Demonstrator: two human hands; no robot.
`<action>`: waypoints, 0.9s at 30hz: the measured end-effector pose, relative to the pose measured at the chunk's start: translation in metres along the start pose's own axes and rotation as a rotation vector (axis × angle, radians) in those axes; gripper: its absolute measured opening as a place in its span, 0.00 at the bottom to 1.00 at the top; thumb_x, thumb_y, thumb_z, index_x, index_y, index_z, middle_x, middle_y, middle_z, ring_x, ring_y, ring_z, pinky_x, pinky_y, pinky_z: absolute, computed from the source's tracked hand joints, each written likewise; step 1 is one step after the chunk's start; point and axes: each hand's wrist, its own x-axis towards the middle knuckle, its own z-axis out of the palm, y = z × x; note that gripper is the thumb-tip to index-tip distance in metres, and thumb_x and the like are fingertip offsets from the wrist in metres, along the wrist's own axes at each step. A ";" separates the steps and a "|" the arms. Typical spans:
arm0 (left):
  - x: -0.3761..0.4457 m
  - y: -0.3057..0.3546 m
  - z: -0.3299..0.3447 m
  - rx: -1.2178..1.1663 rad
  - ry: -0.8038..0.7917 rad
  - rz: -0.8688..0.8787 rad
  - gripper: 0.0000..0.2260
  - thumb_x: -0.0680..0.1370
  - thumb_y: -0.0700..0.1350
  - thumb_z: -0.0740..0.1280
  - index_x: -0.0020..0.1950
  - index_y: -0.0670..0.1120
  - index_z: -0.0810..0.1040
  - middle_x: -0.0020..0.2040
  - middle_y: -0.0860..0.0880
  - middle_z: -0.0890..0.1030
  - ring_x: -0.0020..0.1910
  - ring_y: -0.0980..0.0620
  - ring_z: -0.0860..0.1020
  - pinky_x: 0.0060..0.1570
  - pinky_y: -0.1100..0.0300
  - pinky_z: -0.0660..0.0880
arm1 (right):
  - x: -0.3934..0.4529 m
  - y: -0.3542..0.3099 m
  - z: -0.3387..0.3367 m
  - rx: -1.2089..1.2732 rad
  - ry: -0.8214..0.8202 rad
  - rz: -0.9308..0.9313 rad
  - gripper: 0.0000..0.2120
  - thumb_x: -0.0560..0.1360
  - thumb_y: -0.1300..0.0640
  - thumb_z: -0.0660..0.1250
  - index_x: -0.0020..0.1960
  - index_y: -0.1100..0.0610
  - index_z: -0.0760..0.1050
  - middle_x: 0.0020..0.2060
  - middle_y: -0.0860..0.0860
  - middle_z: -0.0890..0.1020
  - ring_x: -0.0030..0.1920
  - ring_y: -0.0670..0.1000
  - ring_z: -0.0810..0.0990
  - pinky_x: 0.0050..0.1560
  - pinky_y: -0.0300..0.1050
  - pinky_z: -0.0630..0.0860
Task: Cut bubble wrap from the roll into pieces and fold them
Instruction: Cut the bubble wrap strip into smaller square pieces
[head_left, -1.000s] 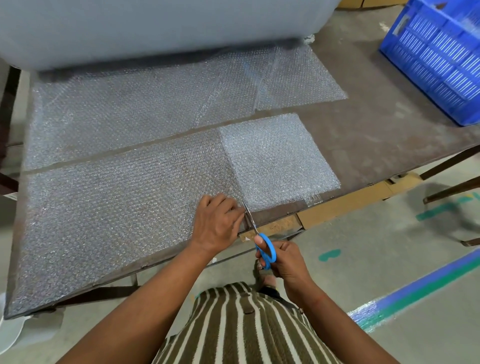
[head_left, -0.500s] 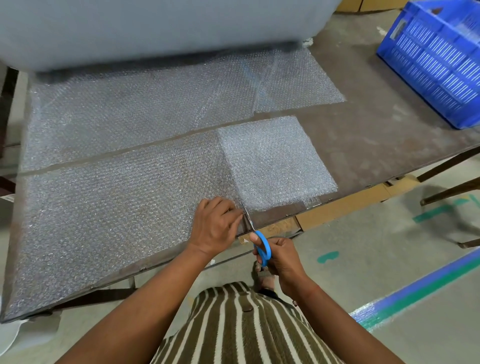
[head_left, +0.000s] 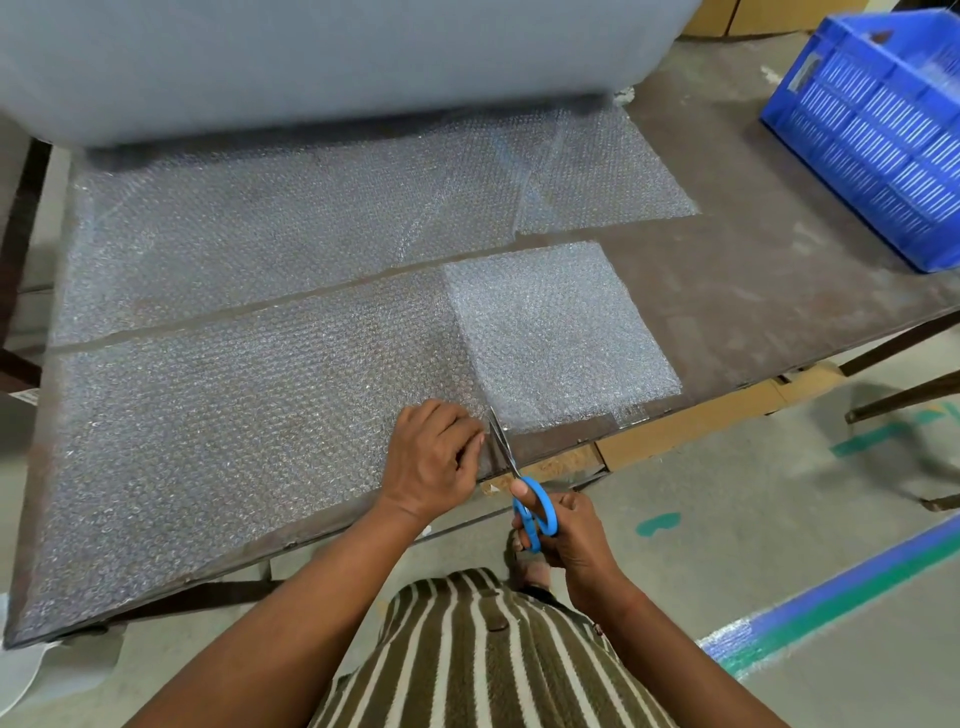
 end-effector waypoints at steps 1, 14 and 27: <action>0.000 0.001 0.000 0.011 -0.002 0.006 0.04 0.76 0.42 0.76 0.51 0.45 0.85 0.47 0.50 0.83 0.47 0.47 0.79 0.45 0.50 0.70 | -0.001 0.001 0.000 0.000 -0.008 0.001 0.19 0.70 0.46 0.80 0.32 0.60 0.79 0.31 0.58 0.80 0.25 0.47 0.74 0.26 0.34 0.69; 0.003 0.003 -0.004 0.075 -0.029 0.028 0.04 0.75 0.46 0.77 0.49 0.49 0.85 0.48 0.53 0.84 0.47 0.49 0.78 0.46 0.50 0.65 | 0.019 -0.020 0.011 -0.086 0.028 -0.008 0.19 0.76 0.49 0.78 0.38 0.64 0.81 0.32 0.58 0.81 0.23 0.45 0.72 0.25 0.33 0.65; 0.006 0.007 -0.009 0.082 -0.137 -0.026 0.13 0.74 0.47 0.76 0.57 0.47 0.82 0.58 0.49 0.81 0.56 0.45 0.79 0.51 0.51 0.68 | 0.022 -0.023 0.008 -0.101 -0.022 -0.039 0.19 0.79 0.52 0.76 0.43 0.69 0.82 0.27 0.52 0.77 0.21 0.41 0.68 0.25 0.30 0.64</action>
